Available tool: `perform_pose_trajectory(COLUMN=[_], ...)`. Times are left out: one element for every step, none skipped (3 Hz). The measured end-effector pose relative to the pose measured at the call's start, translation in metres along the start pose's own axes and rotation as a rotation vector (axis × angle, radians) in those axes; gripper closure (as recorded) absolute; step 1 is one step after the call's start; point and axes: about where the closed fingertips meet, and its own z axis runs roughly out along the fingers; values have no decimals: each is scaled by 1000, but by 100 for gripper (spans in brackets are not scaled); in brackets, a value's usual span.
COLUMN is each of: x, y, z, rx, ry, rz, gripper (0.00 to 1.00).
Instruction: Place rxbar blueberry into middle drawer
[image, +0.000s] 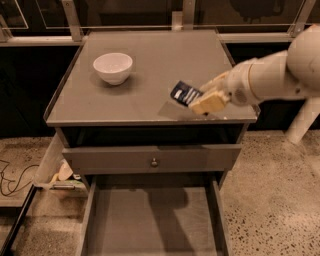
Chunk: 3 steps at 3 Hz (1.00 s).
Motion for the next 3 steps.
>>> perform_pose_trajectory(x=[49, 100, 145], y=[32, 61, 88], z=[-4, 14, 36], rx=[35, 28, 0], ry=[29, 64, 90], rz=[38, 69, 101], gripper=[100, 100, 100])
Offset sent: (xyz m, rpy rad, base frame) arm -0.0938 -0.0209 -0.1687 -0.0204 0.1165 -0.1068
